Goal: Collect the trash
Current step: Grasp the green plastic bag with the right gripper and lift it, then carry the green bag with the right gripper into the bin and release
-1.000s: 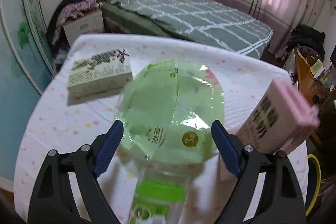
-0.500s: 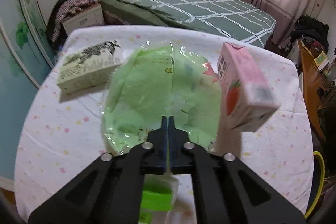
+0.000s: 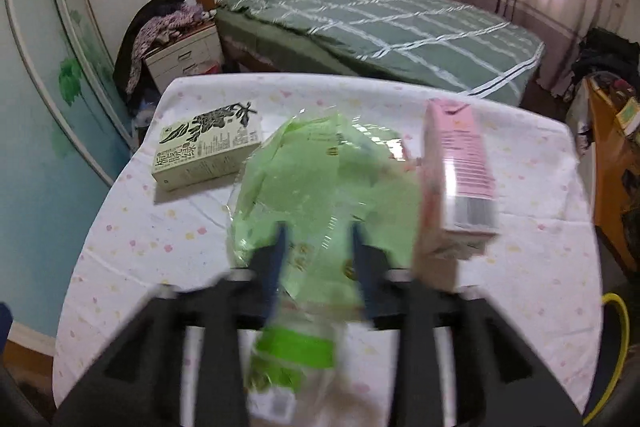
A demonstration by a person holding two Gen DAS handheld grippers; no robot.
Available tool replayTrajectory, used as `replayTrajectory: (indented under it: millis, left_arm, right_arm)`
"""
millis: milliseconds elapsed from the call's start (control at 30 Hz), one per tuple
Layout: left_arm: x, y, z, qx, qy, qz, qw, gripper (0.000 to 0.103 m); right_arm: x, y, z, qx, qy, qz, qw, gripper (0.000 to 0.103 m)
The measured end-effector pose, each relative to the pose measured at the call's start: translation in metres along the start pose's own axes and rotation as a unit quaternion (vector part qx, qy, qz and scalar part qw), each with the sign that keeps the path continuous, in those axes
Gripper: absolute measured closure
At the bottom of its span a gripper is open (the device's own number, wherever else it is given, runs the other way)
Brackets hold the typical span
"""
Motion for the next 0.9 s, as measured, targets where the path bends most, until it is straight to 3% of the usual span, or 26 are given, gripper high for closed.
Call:
replayTrajectory:
  millis: [133, 233, 267, 333, 467, 500, 900]
  left_arm:
    - [-0.004, 0.004, -0.012, -0.006, 0.012, 0.007, 0.9999, 0.014]
    - [-0.003, 0.004, -0.020, -0.014, 0.015, 0.005, 0.9998, 0.014]
    - [-0.003, 0.003, -0.022, -0.016, 0.015, 0.004, 0.9998, 0.014]
    - [0.001, 0.002, -0.022, -0.017, 0.013, 0.000, 0.9998, 0.014]
    - [0.005, 0.000, -0.019, -0.014, 0.007, -0.005, 0.9999, 0.014]
    - [0.005, 0.000, -0.018, -0.014, 0.007, -0.005, 0.9999, 0.014]
    - [0.004, -0.001, -0.014, -0.013, 0.006, -0.003, 0.9999, 0.014]
  right_arm:
    - [0.033, 0.008, 0.001, -0.014, -0.041, -0.034, 0.999, 0.040]
    - [0.049, 0.008, 0.006, -0.016, -0.065, -0.054, 0.996, 0.038]
    - [0.053, 0.007, 0.007, -0.015, -0.066, -0.060, 0.996, 0.041]
    - [0.052, 0.006, 0.010, -0.011, -0.075, -0.055, 0.996, 0.057]
    - [0.041, 0.007, 0.011, -0.009, -0.064, -0.039, 0.997, 0.097]
    - [0.035, 0.008, 0.009, -0.006, -0.051, -0.034, 0.998, 0.102]
    - [-0.062, 0.008, 0.003, 0.000, 0.033, 0.052, 0.998, 0.103]
Point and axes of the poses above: each gripper's, at about its wrist camera, not at the fingertips, and x roughly the way its jaws point, z to its right, y to its top, the point moved 8 cm from there along x, roughly the way its jaws point, and after that the axes turned 8 degrees about -z, right-handed, at the moved point
